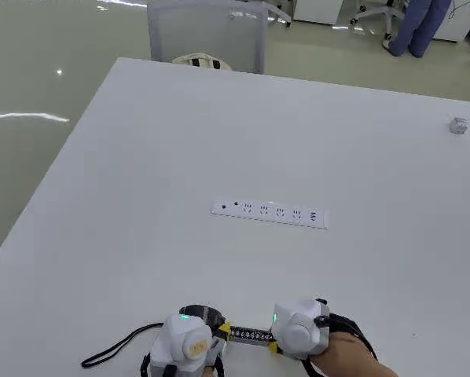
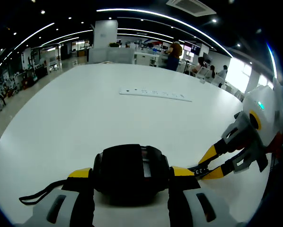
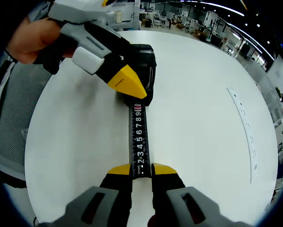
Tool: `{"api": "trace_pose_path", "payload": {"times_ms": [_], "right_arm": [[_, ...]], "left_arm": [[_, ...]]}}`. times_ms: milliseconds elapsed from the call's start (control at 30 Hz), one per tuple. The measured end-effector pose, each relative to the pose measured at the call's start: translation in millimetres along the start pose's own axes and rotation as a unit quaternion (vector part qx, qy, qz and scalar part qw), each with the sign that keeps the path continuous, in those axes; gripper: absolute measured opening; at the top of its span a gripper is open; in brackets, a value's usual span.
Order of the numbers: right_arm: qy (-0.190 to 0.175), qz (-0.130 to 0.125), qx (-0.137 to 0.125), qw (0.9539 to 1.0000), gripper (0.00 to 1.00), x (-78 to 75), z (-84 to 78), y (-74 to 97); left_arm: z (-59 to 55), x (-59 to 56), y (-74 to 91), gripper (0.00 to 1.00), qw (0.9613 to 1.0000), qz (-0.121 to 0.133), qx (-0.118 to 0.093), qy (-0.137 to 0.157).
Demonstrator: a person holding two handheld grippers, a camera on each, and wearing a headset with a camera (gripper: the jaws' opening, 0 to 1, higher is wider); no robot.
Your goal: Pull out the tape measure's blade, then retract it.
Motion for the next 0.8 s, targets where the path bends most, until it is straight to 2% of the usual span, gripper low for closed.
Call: {"api": "trace_pose_path", "payload": {"times_ms": [800], "right_arm": [[0.000, 0.010, -0.016, 0.9998, 0.15, 3.7, 24.1, -13.3]], "left_arm": [[0.6, 0.2, 0.6, 0.59, 1.0000, -0.004, 0.005, 0.000]]}}
Point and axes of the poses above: the centre of the closed fingertips' face, and the gripper's own axes: y roughly backward along the fingers, x roughly to its left, z roughly out of its top, the point moved 8 cm from there along y, roughly backward along the fingers, and after that the axes turned 7 degrees about -z, right-handed, at the moved point
